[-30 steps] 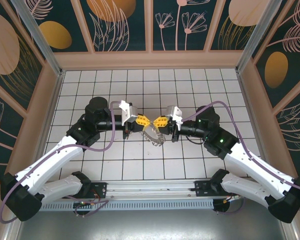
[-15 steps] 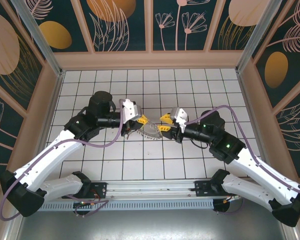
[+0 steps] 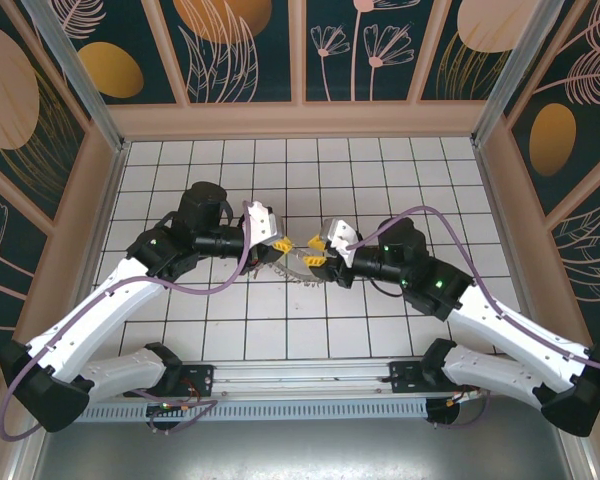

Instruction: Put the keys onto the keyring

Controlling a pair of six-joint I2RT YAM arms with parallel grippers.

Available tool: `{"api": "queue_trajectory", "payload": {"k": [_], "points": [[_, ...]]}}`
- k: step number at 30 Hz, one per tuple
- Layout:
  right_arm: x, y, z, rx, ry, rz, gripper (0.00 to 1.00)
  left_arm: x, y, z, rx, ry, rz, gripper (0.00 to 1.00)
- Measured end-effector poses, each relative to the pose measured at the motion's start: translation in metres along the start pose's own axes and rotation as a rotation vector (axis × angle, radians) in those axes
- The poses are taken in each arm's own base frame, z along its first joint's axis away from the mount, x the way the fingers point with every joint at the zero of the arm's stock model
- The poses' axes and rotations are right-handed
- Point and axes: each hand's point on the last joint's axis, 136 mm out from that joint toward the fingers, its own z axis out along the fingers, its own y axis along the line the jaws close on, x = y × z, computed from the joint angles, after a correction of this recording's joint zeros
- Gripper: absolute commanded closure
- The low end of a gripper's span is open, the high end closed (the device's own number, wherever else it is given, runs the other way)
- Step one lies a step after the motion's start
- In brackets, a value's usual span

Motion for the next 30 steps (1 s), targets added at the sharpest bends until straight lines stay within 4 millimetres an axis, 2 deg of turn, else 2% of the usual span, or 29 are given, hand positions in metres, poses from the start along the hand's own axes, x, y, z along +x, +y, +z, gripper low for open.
{"api": "queue_trajectory", "payload": {"k": [20, 30], "points": [[-0.005, -0.003, 0.007, -0.002, 0.002, -0.004, 0.73, -0.012, -0.012, -0.002, 0.041, -0.124, -0.024, 1.00], [-0.008, -0.001, -0.001, 0.003, -0.021, 0.017, 0.63, -0.028, -0.005, -0.010, -0.022, -0.189, -0.003, 1.00]]}}
